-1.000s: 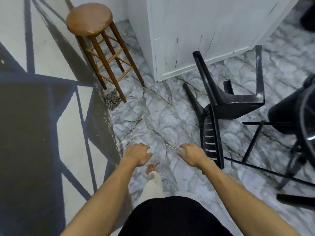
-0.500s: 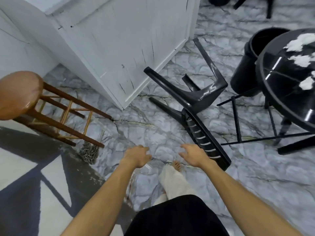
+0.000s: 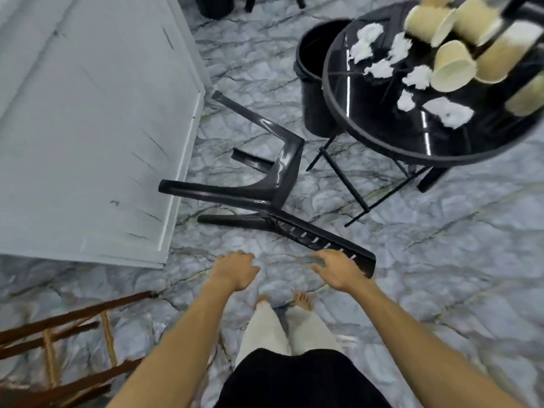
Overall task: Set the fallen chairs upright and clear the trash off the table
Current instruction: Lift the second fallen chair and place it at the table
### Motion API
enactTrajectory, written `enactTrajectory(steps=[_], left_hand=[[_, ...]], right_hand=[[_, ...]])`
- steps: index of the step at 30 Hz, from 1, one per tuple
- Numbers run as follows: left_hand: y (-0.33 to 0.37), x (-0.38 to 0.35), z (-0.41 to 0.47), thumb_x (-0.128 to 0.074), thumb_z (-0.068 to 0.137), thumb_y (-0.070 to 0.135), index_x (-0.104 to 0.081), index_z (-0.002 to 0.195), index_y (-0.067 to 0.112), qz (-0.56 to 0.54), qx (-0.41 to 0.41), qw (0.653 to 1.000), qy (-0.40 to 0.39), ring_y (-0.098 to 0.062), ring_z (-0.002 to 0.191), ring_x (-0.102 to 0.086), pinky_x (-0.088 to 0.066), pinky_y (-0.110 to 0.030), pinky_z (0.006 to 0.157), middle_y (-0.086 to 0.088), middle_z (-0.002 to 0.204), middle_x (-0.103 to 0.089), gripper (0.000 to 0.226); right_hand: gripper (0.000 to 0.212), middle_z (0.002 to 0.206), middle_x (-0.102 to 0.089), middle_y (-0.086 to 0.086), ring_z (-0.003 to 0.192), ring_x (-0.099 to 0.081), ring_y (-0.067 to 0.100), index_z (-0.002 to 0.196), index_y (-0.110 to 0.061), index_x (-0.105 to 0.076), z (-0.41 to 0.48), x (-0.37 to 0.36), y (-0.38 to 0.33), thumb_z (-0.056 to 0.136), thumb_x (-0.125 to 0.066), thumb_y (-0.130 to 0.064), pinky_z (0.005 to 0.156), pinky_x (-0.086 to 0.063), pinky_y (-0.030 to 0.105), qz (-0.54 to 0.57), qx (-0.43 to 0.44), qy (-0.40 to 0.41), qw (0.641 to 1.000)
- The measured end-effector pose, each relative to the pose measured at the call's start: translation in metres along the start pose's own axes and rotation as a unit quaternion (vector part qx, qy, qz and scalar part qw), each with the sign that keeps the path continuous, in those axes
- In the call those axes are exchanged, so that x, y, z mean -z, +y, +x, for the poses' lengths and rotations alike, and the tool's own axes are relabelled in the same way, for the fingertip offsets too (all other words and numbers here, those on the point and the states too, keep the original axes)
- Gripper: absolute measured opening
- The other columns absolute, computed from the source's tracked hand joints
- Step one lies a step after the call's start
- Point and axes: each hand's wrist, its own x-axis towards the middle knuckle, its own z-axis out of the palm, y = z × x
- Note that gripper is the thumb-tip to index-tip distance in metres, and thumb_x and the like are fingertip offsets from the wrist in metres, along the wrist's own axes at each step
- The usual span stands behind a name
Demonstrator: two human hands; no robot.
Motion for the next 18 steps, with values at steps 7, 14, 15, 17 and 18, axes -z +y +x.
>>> enactTrajectory(steps=[7,14,15,17,18], left_hand=[[0.030,0.050,0.065,-0.034,0.100,0.048,-0.042,0.146,0.023,0.080,-0.101,0.992,-0.001,-0.027,0.136,-0.042,-0.032,-0.042,0.112,-0.005,0.152,-0.043,0.053],[0.056,0.072,0.116,-0.034,0.100,0.047,-0.048,0.139,0.018,0.150,-0.166,0.975,0.010,-0.028,0.130,-0.046,-0.033,-0.044,0.108,-0.007,0.144,-0.050,0.050],[0.057,0.072,0.121,-0.034,0.100,0.047,-0.049,0.138,0.017,0.155,-0.170,0.973,0.009,-0.028,0.130,-0.046,-0.033,-0.044,0.108,-0.007,0.143,-0.050,0.050],[0.057,0.071,0.135,-0.034,0.100,0.047,-0.047,0.138,0.016,0.159,-0.178,0.971,0.009,-0.027,0.131,-0.045,-0.033,-0.044,0.109,-0.007,0.144,-0.049,0.050],[0.058,0.069,0.144,-0.034,0.101,0.047,-0.046,0.139,0.017,0.158,-0.181,0.971,0.011,-0.027,0.133,-0.043,-0.032,-0.043,0.109,-0.006,0.145,-0.048,0.050]], right_hand=[[0.046,0.143,-0.053,0.005,0.131,-0.048,0.025,0.138,-0.017,-0.054,-0.002,0.009,0.027,0.098,-0.050,-0.040,0.106,-0.042,0.038,0.113,-0.107,0.064,0.986],[0.047,0.144,-0.052,0.005,0.131,-0.047,0.025,0.140,-0.017,-0.051,0.012,0.002,0.041,0.100,-0.045,-0.042,0.105,-0.041,0.038,0.149,-0.178,0.093,0.968],[0.047,0.144,-0.051,0.005,0.132,-0.046,0.026,0.140,-0.017,-0.050,0.015,-0.001,0.042,0.101,-0.045,-0.043,0.106,-0.040,0.040,0.153,-0.185,0.092,0.966],[0.047,0.144,-0.051,0.005,0.132,-0.045,0.027,0.140,-0.018,-0.050,0.024,-0.007,0.046,0.101,-0.044,-0.044,0.107,-0.038,0.044,0.160,-0.194,0.089,0.964],[0.047,0.144,-0.050,0.005,0.133,-0.044,0.026,0.140,-0.018,-0.049,0.029,-0.009,0.050,0.101,-0.043,-0.044,0.108,-0.037,0.044,0.163,-0.199,0.088,0.962]])
